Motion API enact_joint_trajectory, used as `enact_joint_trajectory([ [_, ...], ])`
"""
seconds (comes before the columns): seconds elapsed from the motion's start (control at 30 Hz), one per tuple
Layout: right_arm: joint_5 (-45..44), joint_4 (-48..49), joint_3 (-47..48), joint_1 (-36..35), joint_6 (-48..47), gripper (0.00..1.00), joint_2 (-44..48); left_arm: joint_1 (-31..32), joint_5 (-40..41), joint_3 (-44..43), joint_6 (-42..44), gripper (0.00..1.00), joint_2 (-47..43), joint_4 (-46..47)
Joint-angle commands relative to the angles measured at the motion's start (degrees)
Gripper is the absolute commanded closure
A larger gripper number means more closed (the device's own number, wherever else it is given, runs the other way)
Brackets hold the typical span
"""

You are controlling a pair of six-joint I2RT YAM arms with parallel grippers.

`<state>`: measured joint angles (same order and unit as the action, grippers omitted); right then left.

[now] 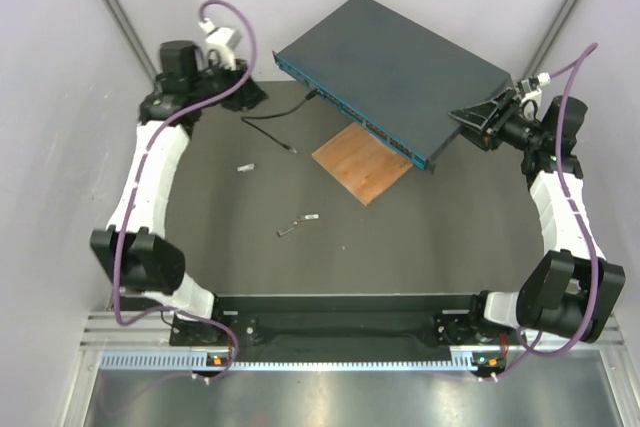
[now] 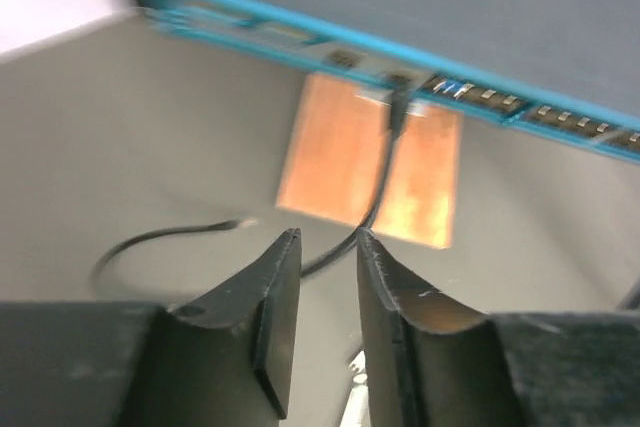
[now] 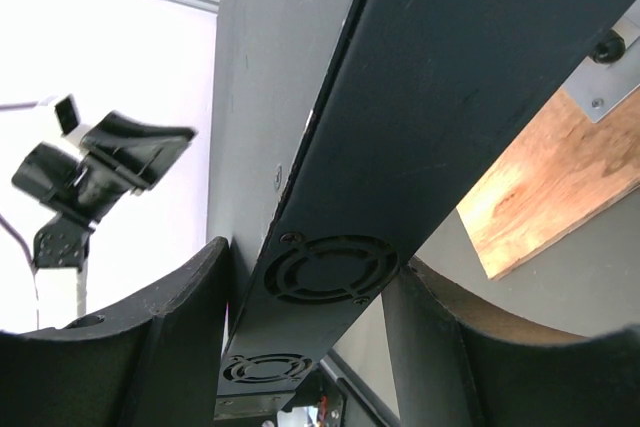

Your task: Insert the plug into the switch port

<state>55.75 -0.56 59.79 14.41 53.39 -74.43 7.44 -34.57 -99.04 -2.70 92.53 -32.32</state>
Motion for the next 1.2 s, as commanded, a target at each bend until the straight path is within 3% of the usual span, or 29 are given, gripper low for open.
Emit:
enact_joint_trajectory([
  [0.0, -4.7, 3.2, 2.3, -2.1, -8.4, 0.48, -2.2, -4.3, -5.2, 3.7, 7.5, 0.64, -7.6, -1.1],
  [0.1, -4.4, 2.2, 2.7, -1.8, -9.5, 0.28, -1.4, -9.5, -5.5, 8.8, 14.6, 0.58, -9.5, -5.6],
  [0.3, -4.1, -5.0, 5.0, -1.5, -16.1, 0.0, 1.0, -14.6, -2.6, 15.5, 28.0, 0.5, -7.3, -10.7],
  [0.53, -4.5, -13.9, 6.0, -0.3, -25.3, 0.0, 5.3, -15.5, -3.7, 20.1, 41.3, 0.44, -0.5, -10.2],
  [0.77, -3.9, -16.1, 7.7, 1.4, -27.8, 0.0, 7.5, -15.4, -9.6, 26.5, 66.9, 0.43, 6.5, -8.4],
  [1.0, -3.0, -17.6, 10.0, 2.5, -28.5, 0.0, 8.1, -15.4, -9.5, 20.4, 77.0, 0.44, 17.2, -9.2],
  [1.17, -2.9, -18.0, 10.2, 2.6, -28.5, 0.0, 7.6, -14.7, -8.3, 17.5, 78.4, 0.44, 22.5, -6.4],
])
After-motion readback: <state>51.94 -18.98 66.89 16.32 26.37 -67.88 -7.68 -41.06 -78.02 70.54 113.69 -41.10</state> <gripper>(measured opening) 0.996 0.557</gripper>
